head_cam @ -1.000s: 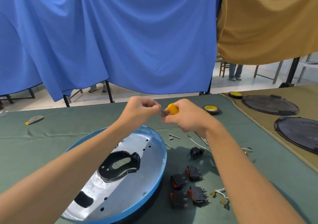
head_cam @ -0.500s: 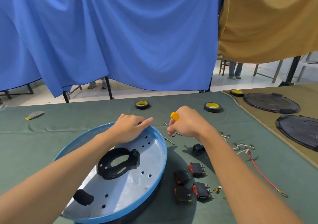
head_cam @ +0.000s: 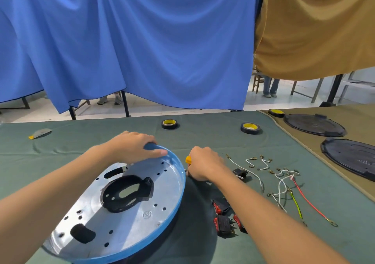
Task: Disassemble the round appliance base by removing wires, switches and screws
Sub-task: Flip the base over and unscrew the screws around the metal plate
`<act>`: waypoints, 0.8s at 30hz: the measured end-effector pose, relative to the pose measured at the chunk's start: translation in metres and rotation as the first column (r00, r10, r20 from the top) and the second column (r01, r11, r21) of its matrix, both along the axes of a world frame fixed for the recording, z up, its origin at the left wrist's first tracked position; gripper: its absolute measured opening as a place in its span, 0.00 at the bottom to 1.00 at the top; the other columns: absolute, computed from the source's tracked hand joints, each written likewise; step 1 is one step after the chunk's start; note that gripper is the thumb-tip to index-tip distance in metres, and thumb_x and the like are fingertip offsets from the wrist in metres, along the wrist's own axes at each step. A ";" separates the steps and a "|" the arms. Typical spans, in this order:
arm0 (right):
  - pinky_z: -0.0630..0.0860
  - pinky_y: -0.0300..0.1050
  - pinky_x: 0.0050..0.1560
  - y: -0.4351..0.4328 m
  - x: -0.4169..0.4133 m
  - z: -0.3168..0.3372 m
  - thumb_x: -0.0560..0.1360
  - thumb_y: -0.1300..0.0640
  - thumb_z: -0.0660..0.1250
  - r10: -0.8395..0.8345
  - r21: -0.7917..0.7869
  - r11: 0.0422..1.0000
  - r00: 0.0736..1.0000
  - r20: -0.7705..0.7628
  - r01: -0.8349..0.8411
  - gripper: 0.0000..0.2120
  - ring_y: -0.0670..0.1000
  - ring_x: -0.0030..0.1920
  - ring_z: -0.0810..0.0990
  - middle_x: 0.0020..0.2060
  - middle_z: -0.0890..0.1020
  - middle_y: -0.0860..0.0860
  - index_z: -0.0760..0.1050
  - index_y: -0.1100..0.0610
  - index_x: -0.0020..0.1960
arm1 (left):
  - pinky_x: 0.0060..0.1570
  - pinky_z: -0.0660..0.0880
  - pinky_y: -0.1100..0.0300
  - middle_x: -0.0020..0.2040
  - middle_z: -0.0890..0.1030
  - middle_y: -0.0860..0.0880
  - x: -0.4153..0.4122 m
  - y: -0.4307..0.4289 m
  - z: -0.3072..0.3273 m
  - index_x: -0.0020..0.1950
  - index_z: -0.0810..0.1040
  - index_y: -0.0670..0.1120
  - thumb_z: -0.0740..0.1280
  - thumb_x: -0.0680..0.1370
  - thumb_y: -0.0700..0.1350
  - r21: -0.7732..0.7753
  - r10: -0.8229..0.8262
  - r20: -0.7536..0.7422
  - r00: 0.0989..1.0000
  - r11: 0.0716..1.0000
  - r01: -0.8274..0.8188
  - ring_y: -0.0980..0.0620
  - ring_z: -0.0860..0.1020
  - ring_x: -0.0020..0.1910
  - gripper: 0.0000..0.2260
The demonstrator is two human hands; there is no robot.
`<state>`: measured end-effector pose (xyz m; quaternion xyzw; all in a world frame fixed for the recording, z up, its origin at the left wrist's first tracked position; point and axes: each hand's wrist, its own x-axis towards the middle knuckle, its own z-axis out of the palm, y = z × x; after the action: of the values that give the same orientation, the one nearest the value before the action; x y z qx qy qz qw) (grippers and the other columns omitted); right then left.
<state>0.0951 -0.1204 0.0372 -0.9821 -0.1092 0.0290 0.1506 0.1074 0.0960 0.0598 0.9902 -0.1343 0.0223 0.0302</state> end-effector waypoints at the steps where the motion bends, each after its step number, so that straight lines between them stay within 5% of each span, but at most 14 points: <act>1: 0.67 0.49 0.42 0.001 0.000 -0.001 0.74 0.57 0.65 0.001 -0.008 1.000 1.000 -0.003 -0.001 0.08 0.58 0.44 0.72 0.46 0.76 0.56 0.66 0.55 0.41 | 0.44 0.72 0.55 0.42 0.80 0.55 0.001 0.008 0.001 0.46 0.75 0.55 0.53 0.65 0.79 -0.016 0.025 -0.047 0.999 1.000 -0.025 0.53 0.78 0.42 0.31; 5: 0.67 0.48 0.41 -0.002 0.002 0.007 0.74 0.57 0.65 -0.016 0.003 1.000 1.000 -0.020 0.016 0.13 0.59 0.43 0.72 0.39 0.73 0.53 0.62 0.54 0.35 | 0.36 0.65 0.57 0.35 0.75 0.50 0.004 0.023 -0.004 0.38 0.74 0.47 0.66 0.67 0.71 -0.165 0.039 -0.127 0.991 0.984 -0.059 0.52 0.70 0.32 0.26; 13: 0.62 0.44 0.30 -0.012 0.011 0.031 0.72 0.54 0.65 -0.049 0.119 0.992 0.999 -0.013 0.051 0.18 0.57 0.38 0.67 0.33 0.67 0.52 0.58 0.53 0.31 | 0.31 0.62 0.62 0.28 0.69 0.53 -0.012 0.019 0.024 0.32 0.72 0.46 0.68 0.64 0.71 -0.459 -0.030 -0.067 0.997 0.888 -0.004 0.56 0.67 0.28 0.27; 18: 0.62 0.44 0.32 -0.013 0.012 0.036 0.74 0.51 0.66 -0.011 0.196 0.980 0.998 -0.055 0.022 0.19 0.57 0.39 0.67 0.36 0.68 0.53 0.60 0.53 0.32 | 0.38 0.68 0.54 0.41 0.79 0.39 -0.015 0.026 0.038 0.46 0.81 0.42 0.69 0.64 0.71 -0.509 -0.061 -0.080 0.995 0.860 0.012 0.52 0.74 0.35 0.32; 24: 0.63 0.44 0.31 -0.015 0.000 0.048 0.78 0.47 0.63 0.056 0.377 0.925 0.998 0.014 -0.057 0.21 0.51 0.31 0.66 0.29 0.68 0.50 0.61 0.54 0.31 | 0.32 0.64 0.61 0.32 0.74 0.48 -0.014 0.022 0.033 0.42 0.80 0.40 0.69 0.65 0.67 -0.474 -0.002 -0.076 0.997 0.880 -0.034 0.55 0.70 0.30 0.28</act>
<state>0.0953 -0.1353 0.0851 -0.9314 -0.1411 0.0102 0.3354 0.0934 0.1184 0.0929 0.9539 -0.1153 0.0182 0.2764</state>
